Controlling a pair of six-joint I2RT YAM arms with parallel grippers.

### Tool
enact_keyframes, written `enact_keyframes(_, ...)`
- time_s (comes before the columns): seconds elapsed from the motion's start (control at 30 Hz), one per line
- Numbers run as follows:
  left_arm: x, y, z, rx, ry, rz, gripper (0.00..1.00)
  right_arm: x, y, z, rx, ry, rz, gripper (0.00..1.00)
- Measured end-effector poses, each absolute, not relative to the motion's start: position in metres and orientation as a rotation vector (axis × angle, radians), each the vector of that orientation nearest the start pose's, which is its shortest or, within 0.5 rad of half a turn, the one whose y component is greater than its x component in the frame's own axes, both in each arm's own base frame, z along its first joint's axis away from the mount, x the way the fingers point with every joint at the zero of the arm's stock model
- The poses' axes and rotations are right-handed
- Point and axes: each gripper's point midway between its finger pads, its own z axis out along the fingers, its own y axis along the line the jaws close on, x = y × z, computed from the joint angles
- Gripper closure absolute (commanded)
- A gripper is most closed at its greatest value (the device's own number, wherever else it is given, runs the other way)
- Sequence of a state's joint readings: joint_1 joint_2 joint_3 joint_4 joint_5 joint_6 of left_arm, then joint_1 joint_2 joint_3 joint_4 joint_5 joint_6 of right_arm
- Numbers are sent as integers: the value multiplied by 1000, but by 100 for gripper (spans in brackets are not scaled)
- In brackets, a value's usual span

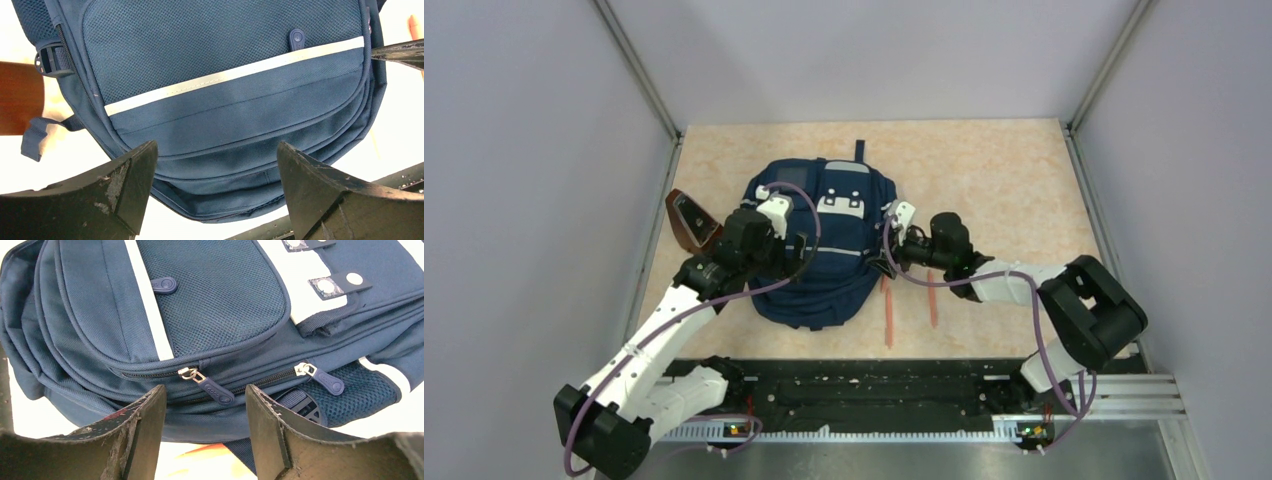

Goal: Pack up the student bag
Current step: Adjust the student bag at the center of the board.

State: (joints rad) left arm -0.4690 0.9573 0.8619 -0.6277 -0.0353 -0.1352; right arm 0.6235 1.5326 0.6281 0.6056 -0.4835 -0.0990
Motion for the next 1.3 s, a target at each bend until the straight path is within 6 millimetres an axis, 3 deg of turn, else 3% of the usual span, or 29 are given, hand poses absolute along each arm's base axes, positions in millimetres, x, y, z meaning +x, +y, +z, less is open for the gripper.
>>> enact_keyframes(0.33, 247, -126, 169, 389, 2280, -278, 9, 299, 309, 98, -1045, 1621, 765, 44)
enact_keyframes(0.53, 244, -131, 162, 365, 2320, -312, 13, 298, 317, 99, -1079, 1597, 761, 89)
enact_keyframes(0.63, 238, -140, 159, 289, 2351, -396, 14, 296, 319, 97, -1082, 1607, 759, 100)
enact_keyframes(0.9, 208, -156, 127, 191, 2333, -633, 15, 300, 314, 94, -1005, 1684, 733, 100)
enact_keyframes(1.03, 207, -167, 134, 208, 2262, -723, 18, 315, 308, 98, -938, 1742, 655, 100)
enact_keyframes(1.17, 212, -173, 142, 218, 2218, -751, 18, 343, 300, 111, -854, 1791, 525, 100)
enact_keyframes(1.3, 222, -163, 154, 144, 2157, -690, 16, 373, 291, 119, -791, 1832, 413, 100)
